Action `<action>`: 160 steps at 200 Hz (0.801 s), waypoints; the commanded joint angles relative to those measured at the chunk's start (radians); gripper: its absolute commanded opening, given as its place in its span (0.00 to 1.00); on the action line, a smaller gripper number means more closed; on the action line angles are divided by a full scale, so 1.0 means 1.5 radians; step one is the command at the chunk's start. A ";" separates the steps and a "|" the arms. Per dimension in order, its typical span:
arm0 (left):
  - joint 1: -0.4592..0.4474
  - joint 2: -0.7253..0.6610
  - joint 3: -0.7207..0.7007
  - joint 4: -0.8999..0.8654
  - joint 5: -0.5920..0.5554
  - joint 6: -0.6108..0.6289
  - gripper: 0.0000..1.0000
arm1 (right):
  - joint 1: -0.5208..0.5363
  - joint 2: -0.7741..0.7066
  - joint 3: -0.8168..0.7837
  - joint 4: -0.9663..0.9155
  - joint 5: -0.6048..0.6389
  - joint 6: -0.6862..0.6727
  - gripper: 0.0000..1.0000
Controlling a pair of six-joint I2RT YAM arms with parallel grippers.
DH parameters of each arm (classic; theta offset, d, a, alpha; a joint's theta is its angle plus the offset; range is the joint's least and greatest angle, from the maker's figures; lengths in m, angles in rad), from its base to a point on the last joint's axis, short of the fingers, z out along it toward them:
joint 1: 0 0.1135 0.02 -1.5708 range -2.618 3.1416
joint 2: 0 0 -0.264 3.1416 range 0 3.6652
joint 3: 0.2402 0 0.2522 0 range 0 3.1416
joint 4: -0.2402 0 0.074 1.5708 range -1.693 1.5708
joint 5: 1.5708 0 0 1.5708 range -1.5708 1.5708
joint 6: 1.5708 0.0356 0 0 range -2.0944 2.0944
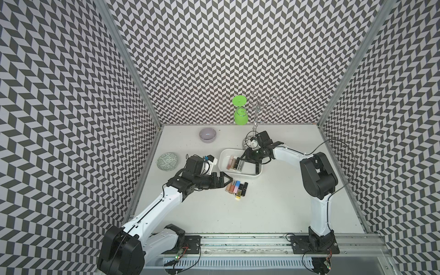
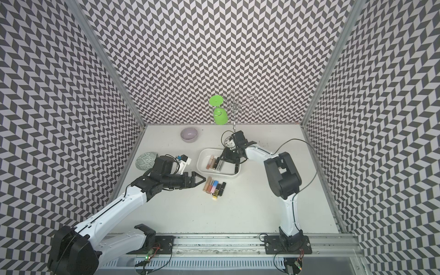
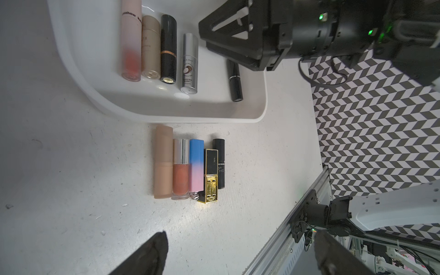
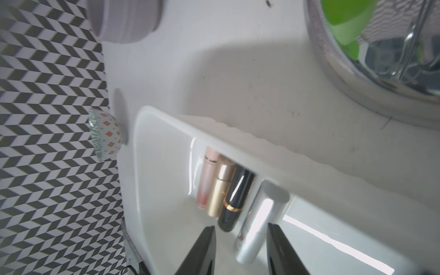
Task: Put the lipstick into the storage box
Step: Place the lipstick in the storage box.
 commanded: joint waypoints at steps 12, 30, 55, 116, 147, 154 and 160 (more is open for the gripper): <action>-0.010 -0.002 -0.023 0.026 -0.005 -0.017 0.99 | -0.002 -0.128 -0.040 0.013 -0.017 -0.009 0.41; -0.029 0.001 -0.032 0.016 -0.029 -0.013 0.99 | -0.002 -0.191 -0.087 0.014 -0.016 -0.017 0.41; -0.049 0.004 -0.045 -0.003 -0.074 -0.015 0.99 | -0.003 -0.275 -0.150 0.010 -0.008 -0.029 0.42; -0.058 0.057 -0.029 -0.018 -0.133 -0.014 0.99 | -0.003 -0.404 -0.246 -0.002 0.001 -0.053 0.43; -0.064 0.111 0.008 -0.053 -0.183 0.009 0.94 | -0.008 -0.436 -0.280 0.000 -0.001 -0.061 0.44; -0.066 0.125 0.019 -0.064 -0.197 0.014 0.94 | -0.010 -0.441 -0.284 0.000 -0.002 -0.062 0.44; -0.067 0.136 0.027 -0.071 -0.208 0.020 0.93 | -0.010 -0.444 -0.287 -0.001 -0.003 -0.064 0.44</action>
